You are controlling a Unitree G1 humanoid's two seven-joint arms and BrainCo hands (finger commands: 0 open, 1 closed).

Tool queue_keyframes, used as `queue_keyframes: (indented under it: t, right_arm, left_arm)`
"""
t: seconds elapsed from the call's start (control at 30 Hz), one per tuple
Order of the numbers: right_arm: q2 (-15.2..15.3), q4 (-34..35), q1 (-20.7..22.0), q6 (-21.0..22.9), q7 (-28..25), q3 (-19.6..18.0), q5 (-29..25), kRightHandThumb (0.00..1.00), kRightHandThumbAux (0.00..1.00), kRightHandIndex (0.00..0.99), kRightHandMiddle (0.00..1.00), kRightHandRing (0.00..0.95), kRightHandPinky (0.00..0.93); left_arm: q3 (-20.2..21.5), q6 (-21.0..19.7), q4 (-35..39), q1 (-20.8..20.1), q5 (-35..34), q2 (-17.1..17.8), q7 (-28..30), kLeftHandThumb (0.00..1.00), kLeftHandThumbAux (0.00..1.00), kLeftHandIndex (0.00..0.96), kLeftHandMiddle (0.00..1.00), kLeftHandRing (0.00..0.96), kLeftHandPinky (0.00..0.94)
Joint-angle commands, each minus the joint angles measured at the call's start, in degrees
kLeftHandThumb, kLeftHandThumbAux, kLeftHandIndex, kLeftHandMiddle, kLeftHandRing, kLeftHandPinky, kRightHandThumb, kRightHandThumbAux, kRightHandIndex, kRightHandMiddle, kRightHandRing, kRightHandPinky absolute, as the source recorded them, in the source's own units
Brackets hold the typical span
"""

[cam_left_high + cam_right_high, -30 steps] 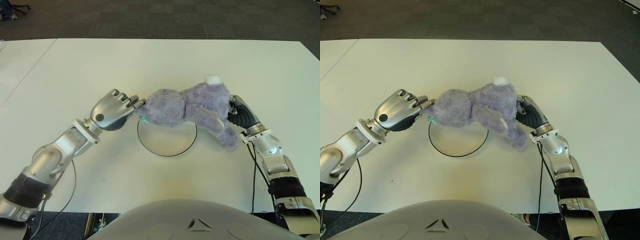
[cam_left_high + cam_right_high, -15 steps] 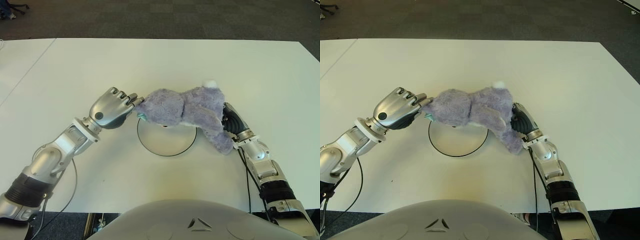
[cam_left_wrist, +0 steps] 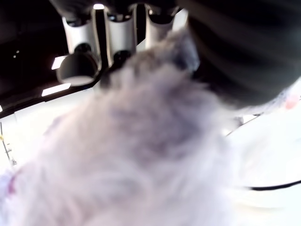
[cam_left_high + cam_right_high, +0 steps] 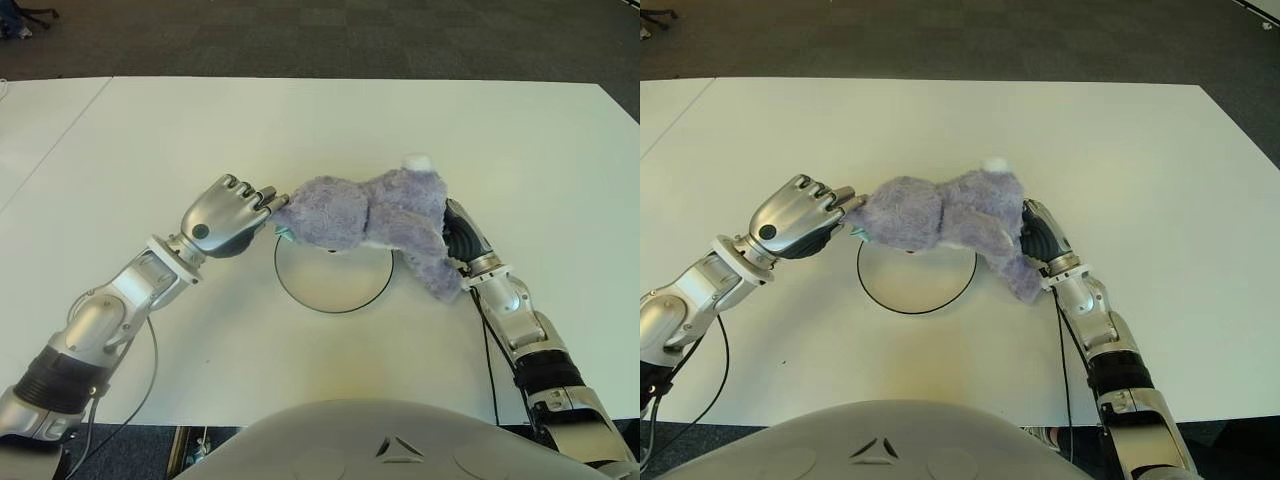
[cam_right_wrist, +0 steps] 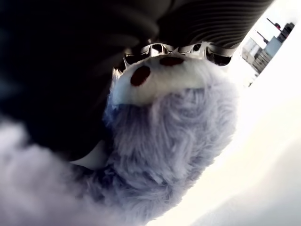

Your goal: Put the doll into the plate.

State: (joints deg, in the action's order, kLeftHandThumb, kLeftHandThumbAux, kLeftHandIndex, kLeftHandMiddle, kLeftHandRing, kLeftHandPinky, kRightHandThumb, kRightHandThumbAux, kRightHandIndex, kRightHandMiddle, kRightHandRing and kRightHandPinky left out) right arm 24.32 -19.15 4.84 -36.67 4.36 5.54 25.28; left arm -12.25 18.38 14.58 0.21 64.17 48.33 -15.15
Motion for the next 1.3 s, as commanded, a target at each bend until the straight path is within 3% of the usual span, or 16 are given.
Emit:
queue_keyframes:
  t: [0.03,0.47,0.87,1.3]
  right_arm:
    - [-1.1,-1.3,0.9,-0.9,1.2,1.8,1.7,0.697,0.718,0.439,0.87,0.871,0.881]
    - [-0.7,4.1,3.3,4.7,-5.2,1.7,-2.3,0.697,0.719,0.439,0.877,0.88,0.892]
    - [0.7,5.4,6.8,2.1,-8.2,0.5,-6.2,0.698,0.721,0.438,0.881,0.885,0.897]
    - [0.9,9.8,6.9,1.4,-9.5,1.1,-6.7,0.7,0.72,0.438,0.879,0.887,0.892]
  left_arm:
    - [-0.6,0.9,-0.4,-1.0,0.7,-1.1,1.0,0.715,0.7,0.438,0.758,0.79,0.823]
    - [-1.4,0.8,-1.0,-2.3,1.5,-2.4,1.8,0.715,0.7,0.438,0.758,0.79,0.823]
    - [-2.0,0.6,-1.4,-3.4,2.4,-4.0,2.9,0.715,0.7,0.438,0.758,0.79,0.823]
    - [-2.4,0.5,-1.6,-4.0,2.9,-4.9,3.4,0.715,0.7,0.438,0.758,0.79,0.823]
